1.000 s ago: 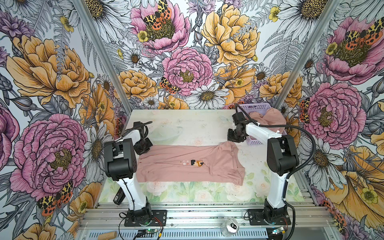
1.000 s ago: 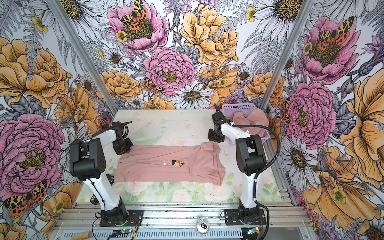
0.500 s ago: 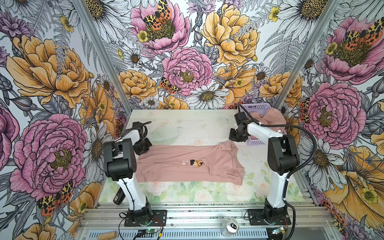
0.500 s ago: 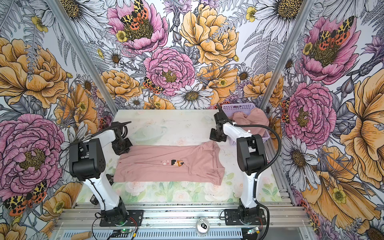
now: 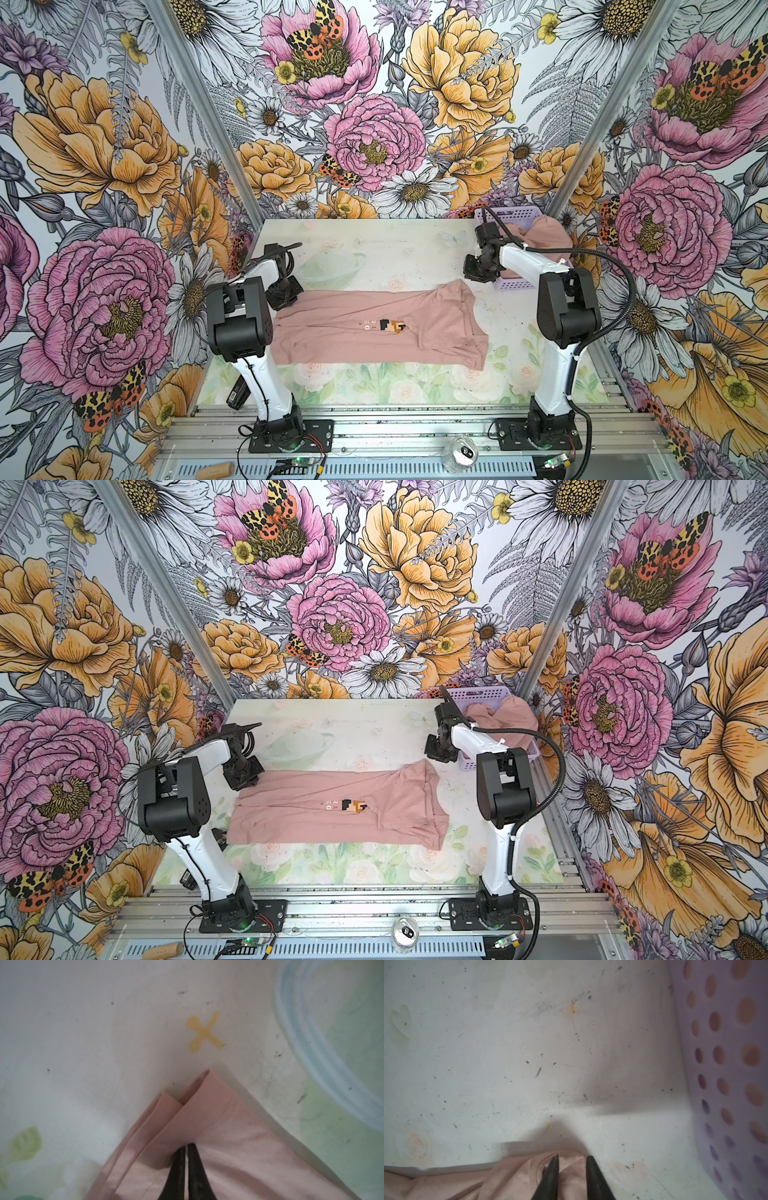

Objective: Fold and stack the mixed laundry pile
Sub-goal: 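Pinch the shirt's far corner with the right gripper while left holds its corner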

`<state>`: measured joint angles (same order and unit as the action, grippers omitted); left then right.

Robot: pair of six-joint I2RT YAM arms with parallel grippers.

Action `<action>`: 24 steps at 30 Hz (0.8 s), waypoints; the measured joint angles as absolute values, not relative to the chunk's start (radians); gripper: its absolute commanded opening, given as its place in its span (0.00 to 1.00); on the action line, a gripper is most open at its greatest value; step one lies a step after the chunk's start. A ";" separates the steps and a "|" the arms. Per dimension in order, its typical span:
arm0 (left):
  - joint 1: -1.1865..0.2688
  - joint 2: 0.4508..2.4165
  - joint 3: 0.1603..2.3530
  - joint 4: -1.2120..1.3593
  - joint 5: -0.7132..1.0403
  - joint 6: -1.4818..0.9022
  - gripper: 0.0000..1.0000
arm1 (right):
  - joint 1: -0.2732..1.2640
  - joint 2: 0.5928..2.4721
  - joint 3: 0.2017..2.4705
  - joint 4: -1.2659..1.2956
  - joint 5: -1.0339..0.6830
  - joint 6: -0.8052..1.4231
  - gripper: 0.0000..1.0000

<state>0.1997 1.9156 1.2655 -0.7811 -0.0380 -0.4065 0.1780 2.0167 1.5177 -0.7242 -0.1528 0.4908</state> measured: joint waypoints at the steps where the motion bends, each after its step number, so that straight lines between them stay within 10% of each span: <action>1: 0.200 1.916 1.266 -0.781 -0.038 -0.406 0.08 | 0.184 2.017 1.518 -0.721 -0.160 0.494 0.33; 10: 0.200 1.916 1.266 -0.781 -0.038 -0.400 0.08 | 0.220 2.024 1.518 -0.713 -0.201 0.507 0.30; 18: 0.200 1.916 1.266 -0.781 -0.038 -0.400 0.08 | 0.219 2.044 1.517 -0.713 -0.196 0.515 0.02; 24: 0.200 1.916 1.266 -0.781 -0.038 -0.399 0.08 | 0.212 2.044 1.517 -0.713 -0.173 0.515 0.00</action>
<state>0.2005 1.9160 1.2655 -0.7811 -0.0376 -0.3992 0.2115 2.0438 1.5173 -0.7132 -0.1726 0.5152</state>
